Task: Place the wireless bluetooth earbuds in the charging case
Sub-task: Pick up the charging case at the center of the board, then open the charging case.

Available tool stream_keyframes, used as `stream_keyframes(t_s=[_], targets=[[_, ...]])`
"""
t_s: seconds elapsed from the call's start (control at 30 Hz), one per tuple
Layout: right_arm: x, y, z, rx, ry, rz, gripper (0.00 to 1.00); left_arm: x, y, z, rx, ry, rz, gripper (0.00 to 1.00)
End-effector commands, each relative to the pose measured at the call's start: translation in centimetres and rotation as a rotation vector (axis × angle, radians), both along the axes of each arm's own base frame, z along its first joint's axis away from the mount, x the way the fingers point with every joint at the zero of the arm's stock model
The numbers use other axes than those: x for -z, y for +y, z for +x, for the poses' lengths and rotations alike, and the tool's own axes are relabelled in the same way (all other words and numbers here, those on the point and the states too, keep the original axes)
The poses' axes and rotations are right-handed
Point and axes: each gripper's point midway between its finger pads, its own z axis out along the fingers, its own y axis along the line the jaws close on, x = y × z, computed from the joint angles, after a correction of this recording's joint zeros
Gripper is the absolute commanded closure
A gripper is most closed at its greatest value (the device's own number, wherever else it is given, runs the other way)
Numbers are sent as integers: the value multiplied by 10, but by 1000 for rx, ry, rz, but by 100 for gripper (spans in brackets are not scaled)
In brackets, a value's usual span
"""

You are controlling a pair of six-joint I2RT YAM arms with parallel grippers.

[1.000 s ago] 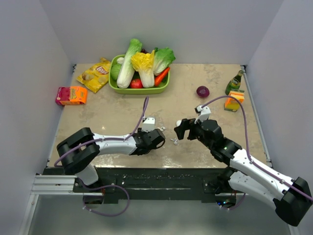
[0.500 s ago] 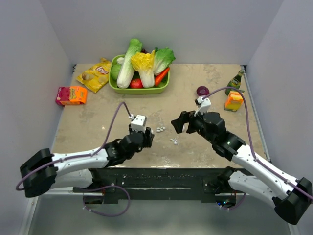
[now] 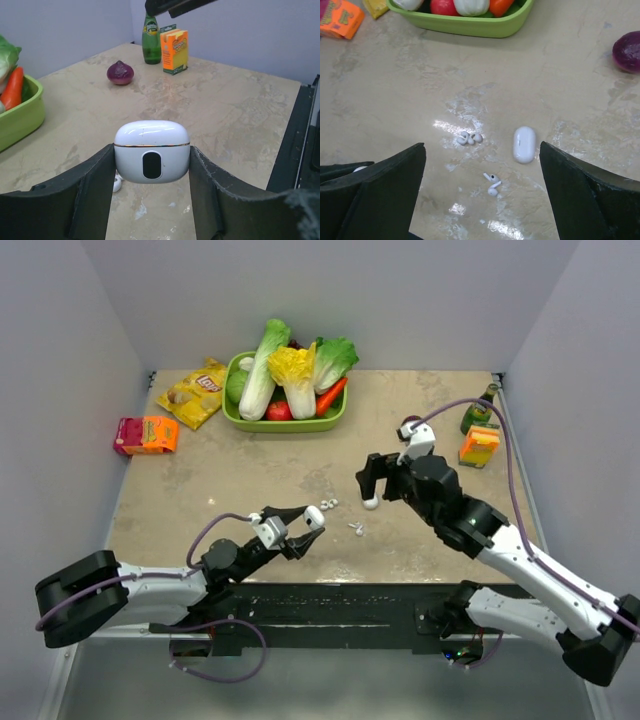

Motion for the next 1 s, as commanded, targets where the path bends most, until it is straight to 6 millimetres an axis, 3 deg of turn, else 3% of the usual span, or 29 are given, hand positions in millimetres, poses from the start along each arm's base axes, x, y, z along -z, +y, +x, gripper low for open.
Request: stream_keyframes(t_s=[0.0, 0.07, 0.17, 0.37, 0.63, 0.77, 0.97], targets=[[-44, 25, -27, -225, -140, 173, 2, -68, 12, -26, 77, -292, -202, 100], [-43, 42, -38, -333, -106, 177, 2, -64, 13, -24, 67, -287, -186, 100], [-23, 57, -48, -443, -28, 135, 2, -58, 8, -24, 76, -296, -136, 100], [-12, 80, -65, -558, 46, 163, 2, -49, 0, -12, 49, -270, -44, 100], [-4, 99, -73, -582, 67, 155, 2, -42, -7, -4, 34, -236, -9, 100], [10, 108, -72, -576, 105, 136, 2, -43, -9, -5, 43, -238, -8, 100], [19, 105, -62, -504, 117, 129, 5, -41, -8, -7, 47, -235, -7, 100]])
